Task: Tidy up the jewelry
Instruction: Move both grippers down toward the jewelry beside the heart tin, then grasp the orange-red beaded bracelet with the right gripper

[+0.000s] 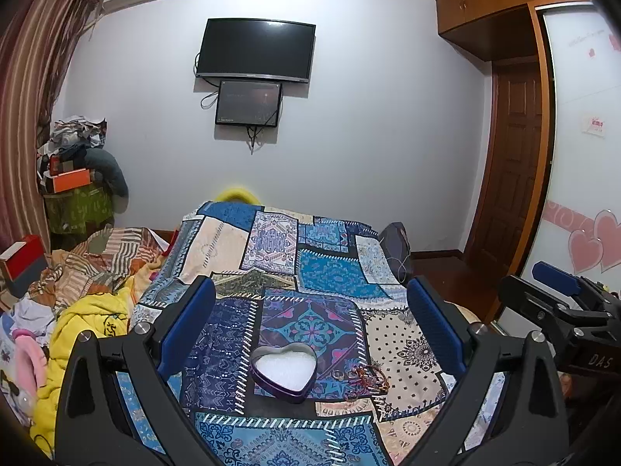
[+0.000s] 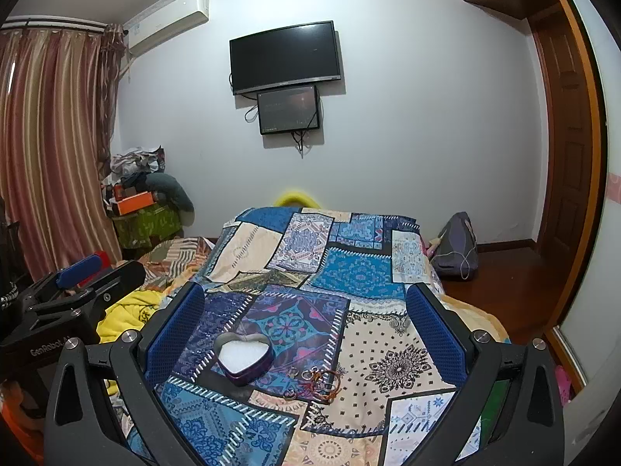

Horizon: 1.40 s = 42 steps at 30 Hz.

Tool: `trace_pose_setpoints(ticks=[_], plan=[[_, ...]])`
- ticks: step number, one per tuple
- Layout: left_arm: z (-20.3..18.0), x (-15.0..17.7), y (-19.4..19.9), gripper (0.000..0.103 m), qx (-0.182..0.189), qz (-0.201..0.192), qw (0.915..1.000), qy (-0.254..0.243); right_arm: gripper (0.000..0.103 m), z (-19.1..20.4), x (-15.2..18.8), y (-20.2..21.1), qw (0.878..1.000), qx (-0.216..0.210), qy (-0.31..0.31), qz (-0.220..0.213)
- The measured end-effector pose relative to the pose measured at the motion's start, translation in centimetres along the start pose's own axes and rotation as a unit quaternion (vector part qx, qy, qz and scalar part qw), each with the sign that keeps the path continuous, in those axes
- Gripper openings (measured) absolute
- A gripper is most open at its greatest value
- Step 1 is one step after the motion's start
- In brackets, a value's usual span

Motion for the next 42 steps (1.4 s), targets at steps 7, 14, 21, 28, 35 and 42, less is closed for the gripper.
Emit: trace_pose_setpoints(ticks=[7, 14, 21, 28, 35, 42], plan=[[0.4, 1.0, -1.9, 0.099, -0.001, 0.025, 0.9997, -0.002, 0.103, -0.4, 0.8, -1.5, 1.000, 0.007, 0.000, 0.019], [2.1, 3.8, -5.7, 0.099, -0.002, 0.090, 0.9959, 0.009, 0.103, -2.1, 2.9, -4.7, 0.997, 0.034, 0.005, 0.063], [2.8, 8.0, -9.7, 0.099, 0.000, 0.174, 0.9848, 0.009, 0.103, -4.2, 6.1, -8.0, 0.990, 0.057, 0.012, 0.129], [2.7, 12.3, -12.8, 0.088, 0.022, 0.248, 0.9683, 0.017, 0.103, -5.0, 8.6, -10.4, 0.983, 0.066, 0.035, 0.165], [1.4, 15.8, -15.2, 0.066, 0.075, 0.306, 0.9484, 0.032, 0.097, -4.9, 10.9, -12.4, 0.980, 0.041, 0.050, 0.190], [0.3, 18.3, -17.5, 0.035, 0.114, 0.351, 0.9289, 0.033, 0.082, -4.5, 12.7, -13.8, 0.975, 0.005, 0.047, 0.216]])
Point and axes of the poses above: each gripper's, at about its wrist camera, not at the fingertips, and y roughly against the way its jaws point, z to its left, x to its underside, the point moved 4 cm from there along -y, roughly the way its jaws point, and after that the axes turned 13 degrees about x, right-handed, at the moved point
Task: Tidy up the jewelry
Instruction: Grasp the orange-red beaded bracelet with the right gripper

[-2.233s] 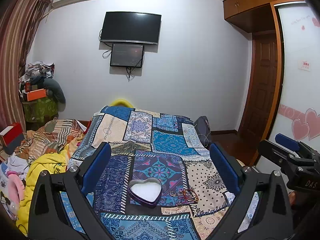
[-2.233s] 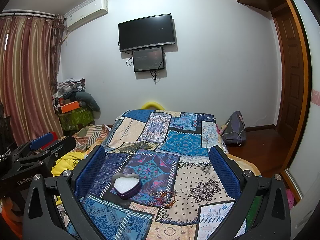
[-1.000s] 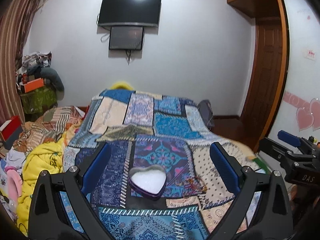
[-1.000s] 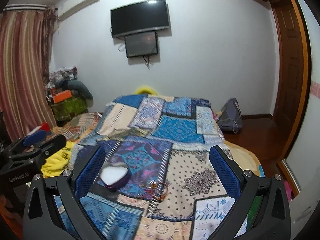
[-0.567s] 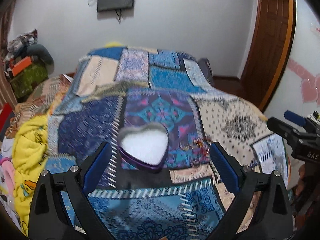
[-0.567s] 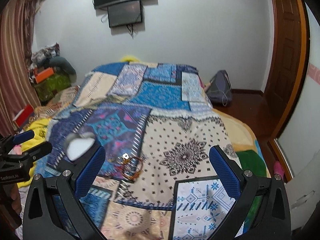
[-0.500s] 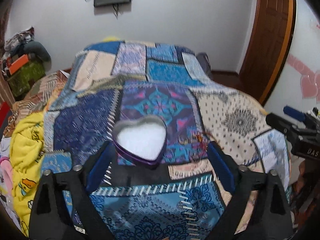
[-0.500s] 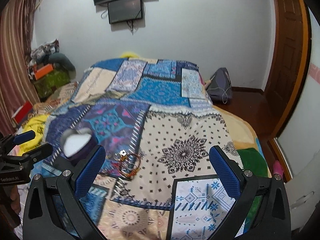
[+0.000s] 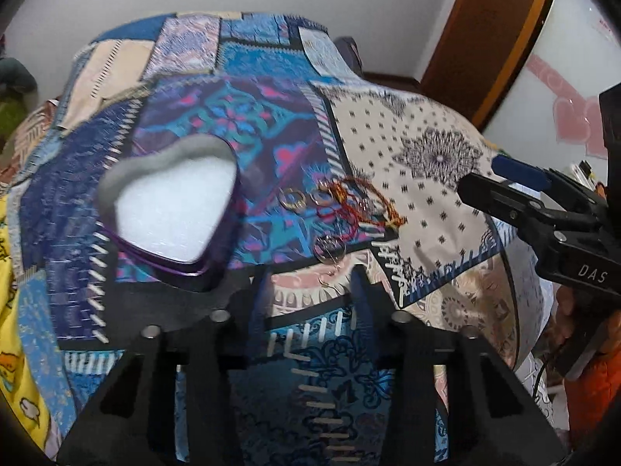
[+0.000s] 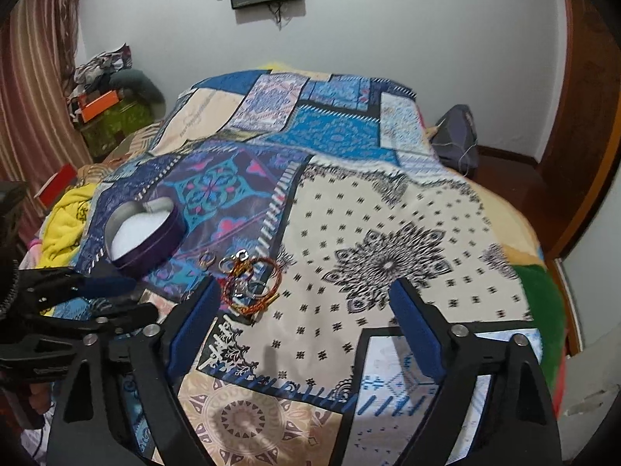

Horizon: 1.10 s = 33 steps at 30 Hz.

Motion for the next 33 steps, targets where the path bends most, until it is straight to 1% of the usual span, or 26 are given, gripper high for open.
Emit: trace_pose_setpoints(ticks=[3, 5, 10, 12, 14, 16, 17, 21, 23, 24, 27, 28, 29, 33], plan=[[0.2, 0.2, -0.8, 0.030, 0.008, 0.009, 0.9999, 0.003, 0.076, 0.4, 0.4, -0.8, 1.000, -0.016, 0.003, 0.012], [0.2, 0.1, -1.0, 0.029, 0.012, 0.009, 0.9999, 0.003, 0.073, 0.7, 0.7, -1.3, 0.999, -0.026, 0.006, 0.021], [0.3, -0.1, -1.3, 0.028, 0.021, 0.009, 0.9997, 0.002, 0.069, 1.3, 1.3, -2.1, 0.998, -0.042, 0.016, 0.034], [0.3, 0.0, -1.4, 0.022, 0.022, 0.009, 0.9997, 0.001, 0.066, 1.5, 1.5, -2.5, 0.998, -0.053, 0.016, 0.041], [0.4, 0.0, -1.4, 0.020, 0.024, 0.010, 0.9997, 0.002, 0.059, 1.7, 1.6, -2.9, 0.997, -0.060, 0.017, 0.048], [0.5, 0.0, -1.5, 0.017, 0.033, 0.012, 0.9994, 0.006, 0.057, 1.9, 1.6, -3.2, 0.996, -0.066, 0.020, 0.053], [0.5, -0.1, -1.6, 0.013, 0.035, 0.013, 0.9993, 0.008, 0.056, 2.0, 1.6, -3.4, 0.996, -0.070, 0.021, 0.056], [0.5, -0.1, -1.8, 0.008, 0.038, 0.014, 0.9992, 0.006, 0.055, 2.5, 1.6, -3.9, 0.995, -0.080, 0.030, 0.059], [0.5, -0.1, -1.9, 0.008, 0.037, 0.013, 0.9992, 0.003, 0.052, 2.9, 1.5, -4.2, 0.994, -0.083, 0.034, 0.061], [0.4, -0.1, -1.9, 0.005, 0.036, 0.012, 0.9993, 0.001, 0.051, 3.1, 1.5, -4.3, 0.994, -0.085, 0.036, 0.063], [0.4, -0.1, -1.9, 0.005, 0.030, 0.008, 0.9995, -0.002, 0.046, 3.7, 1.6, -4.7, 0.992, -0.092, 0.042, 0.069], [0.4, -0.1, -1.8, 0.005, 0.030, 0.006, 0.9995, -0.001, 0.044, 3.9, 1.6, -4.9, 0.992, -0.095, 0.043, 0.072], [0.4, -0.1, -1.8, 0.003, 0.031, 0.005, 0.9995, 0.000, 0.040, 4.0, 1.7, -5.0, 0.992, -0.096, 0.045, 0.074], [0.5, -0.2, -1.4, 0.000, 0.030, -0.004, 0.9995, 0.002, 0.031, 4.2, 1.8, -5.4, 0.991, -0.100, 0.047, 0.077]])
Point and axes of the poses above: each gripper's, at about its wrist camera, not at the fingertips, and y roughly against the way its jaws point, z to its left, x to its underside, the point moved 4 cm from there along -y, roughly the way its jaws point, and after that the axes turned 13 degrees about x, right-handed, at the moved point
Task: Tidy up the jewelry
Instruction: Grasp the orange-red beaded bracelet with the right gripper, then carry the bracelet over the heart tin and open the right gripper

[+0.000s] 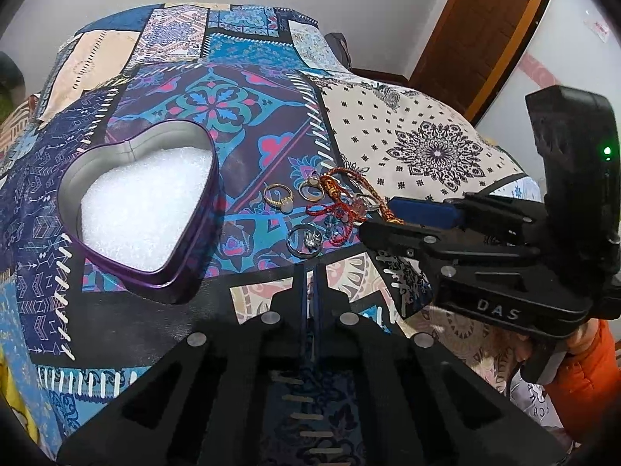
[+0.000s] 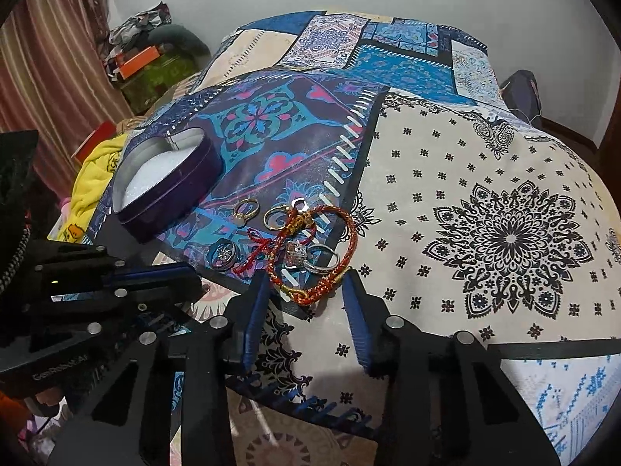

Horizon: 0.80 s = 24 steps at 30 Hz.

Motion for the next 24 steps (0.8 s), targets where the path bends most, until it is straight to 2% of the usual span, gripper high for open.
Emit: trace_pose_setpoints(ticks=[1, 5, 24], plan=[[0.0, 0.0, 0.1, 0.000, 0.001, -0.002, 1.0000, 0.001, 0.025, 0.0, 0.0, 0.0, 1.000, -0.001, -0.001, 0.000], [-0.2, -0.3, 0.7, 0.000, -0.003, -0.014, 0.9999, -0.001, 0.010, -0.4, 0.0, 0.1, 1.000, -0.013, -0.014, -0.002], [-1.0, -2.6, 6.0, 0.000, -0.013, -0.092, 0.9957, -0.002, 0.009, -1.1, -2.0, 4.1, 0.997, 0.008, -0.036, -0.066]])
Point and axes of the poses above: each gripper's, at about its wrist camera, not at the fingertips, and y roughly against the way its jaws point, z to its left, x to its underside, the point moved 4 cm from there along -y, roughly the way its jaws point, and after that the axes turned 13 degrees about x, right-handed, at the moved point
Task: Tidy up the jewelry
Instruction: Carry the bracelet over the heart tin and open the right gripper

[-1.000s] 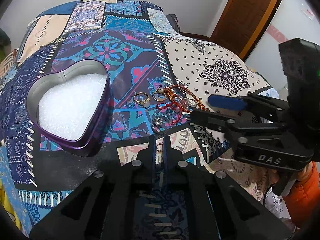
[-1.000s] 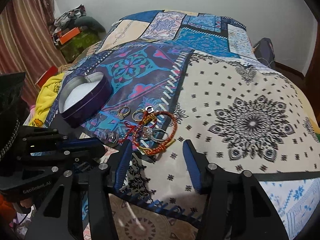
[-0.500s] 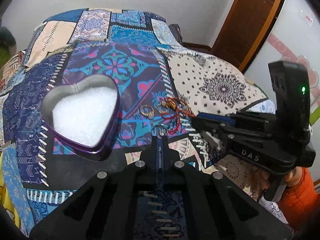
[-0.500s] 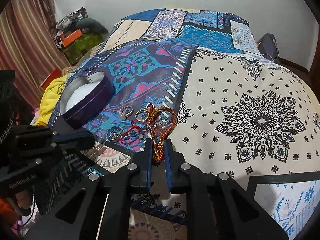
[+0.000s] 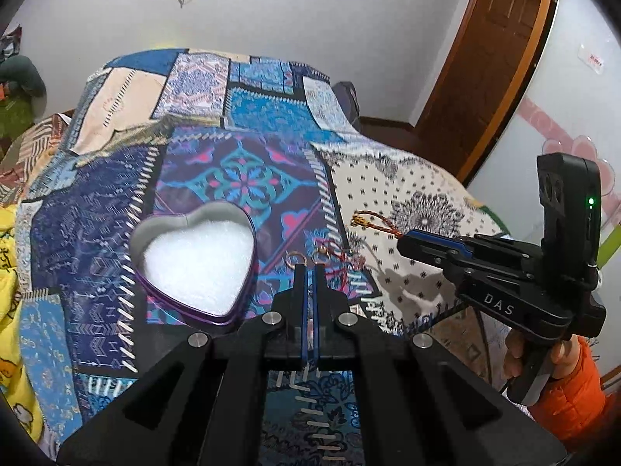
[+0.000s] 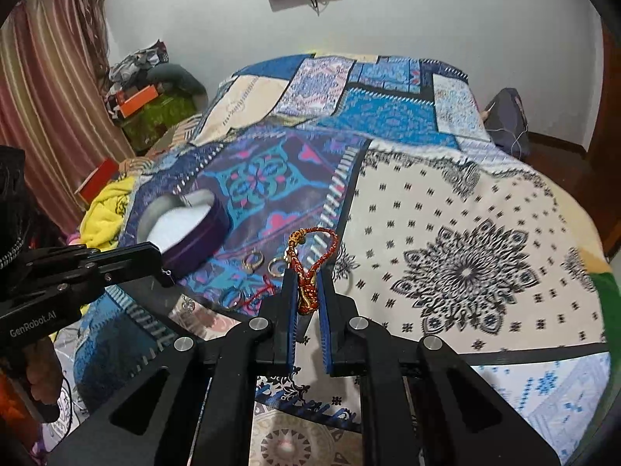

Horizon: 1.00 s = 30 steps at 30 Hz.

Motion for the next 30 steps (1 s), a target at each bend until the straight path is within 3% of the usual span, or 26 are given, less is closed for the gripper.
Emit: trace_pose_setpoints(ticks=[8, 20, 30], plan=[[0.0, -1.5, 2.8, 0.000, -0.011, -0.040, 0.9991, -0.003, 0.009, 0.2, -1.4, 1.8, 1.000, 0.008, 0.002, -0.028], [2.5, -4.0, 7.2, 0.000, -0.046, -0.103, 0.9936, 0.003, 0.009, 2.8, -4.0, 3.1, 0.997, -0.014, 0.007, -0.072], [5.5, -4.1, 7.8, 0.000, -0.070, -0.109, 0.9915, 0.014, 0.009, 7.5, -5.4, 1.6, 0.995, -0.056, 0.035, -0.078]])
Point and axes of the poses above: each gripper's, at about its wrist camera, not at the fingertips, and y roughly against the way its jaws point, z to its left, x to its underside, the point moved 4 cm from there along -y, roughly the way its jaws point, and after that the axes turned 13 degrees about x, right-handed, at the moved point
